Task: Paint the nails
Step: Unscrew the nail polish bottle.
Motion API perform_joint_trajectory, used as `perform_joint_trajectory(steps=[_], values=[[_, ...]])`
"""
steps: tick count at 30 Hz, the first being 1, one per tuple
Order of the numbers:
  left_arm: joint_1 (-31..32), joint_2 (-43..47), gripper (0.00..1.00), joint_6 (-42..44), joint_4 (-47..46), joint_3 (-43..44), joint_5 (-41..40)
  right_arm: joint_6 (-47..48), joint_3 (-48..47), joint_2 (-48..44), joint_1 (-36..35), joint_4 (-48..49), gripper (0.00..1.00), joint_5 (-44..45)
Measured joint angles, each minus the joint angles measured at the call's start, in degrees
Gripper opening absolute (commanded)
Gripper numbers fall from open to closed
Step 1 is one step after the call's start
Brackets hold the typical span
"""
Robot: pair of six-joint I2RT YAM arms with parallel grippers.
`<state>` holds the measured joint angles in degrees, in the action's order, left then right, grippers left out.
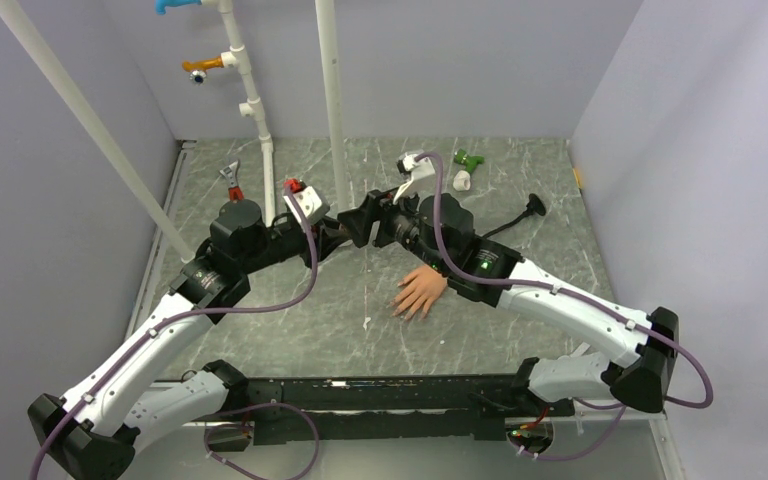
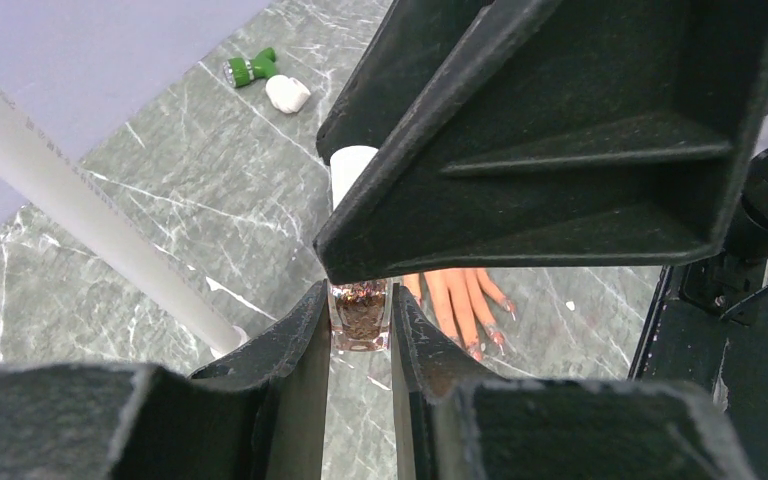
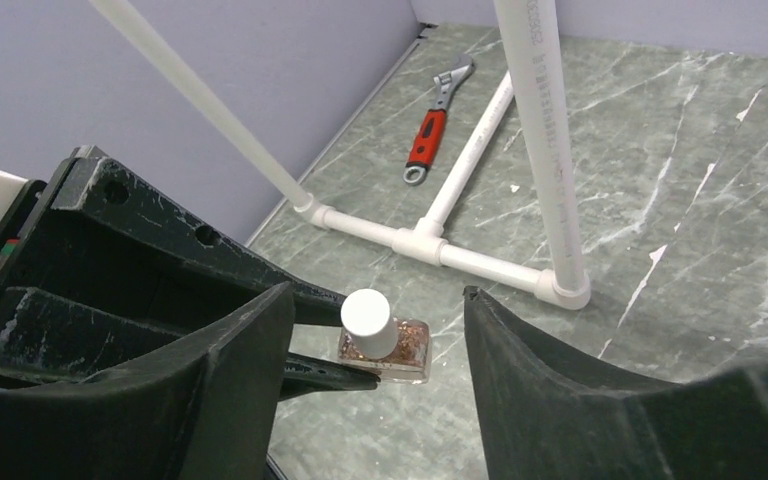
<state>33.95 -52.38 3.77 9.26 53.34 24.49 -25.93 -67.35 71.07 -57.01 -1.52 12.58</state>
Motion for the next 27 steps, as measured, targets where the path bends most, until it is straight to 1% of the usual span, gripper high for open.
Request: perform_joint_trajectory(steps=[5,8,10,13,16,19,27], values=[[0.00,0.00,0.00,0.00,0.00,0.00,-0.44,0.26,-0.33,1.44,-0.44,1.09,0.48,0.72],[0.00,-0.07,0.00,0.00,0.00,0.00,-0.42,0.83,-0.70,2.40,-0.63,1.29,0.39,0.66],[0.00,-0.24,0.00,0.00,0.00,0.00,-0.42,1.31,-1.46,3.30,-0.90,1.33,0.31,0.63],[0.00,-0.52,0.00,0.00,0.15,0.00,-0.42,2.14,-1.84,3.93,-1.18,1.49,0.12,1.16],[0.00,-0.50,0.00,0.00,0.09,0.00,-0.44,2.56,-1.84,3.93,-1.01,1.51,0.03,1.90],[0.00,-0.50,0.00,-0.07,0.07,0.00,-0.42,3.08,-1.84,3.93,-1.11,1.55,0.00,1.92],[-0.07,-0.48,0.00,-0.15,0.07,0.00,0.94,7.13,-0.26,2.67,-1.07,3.02,0.00,-0.55]])
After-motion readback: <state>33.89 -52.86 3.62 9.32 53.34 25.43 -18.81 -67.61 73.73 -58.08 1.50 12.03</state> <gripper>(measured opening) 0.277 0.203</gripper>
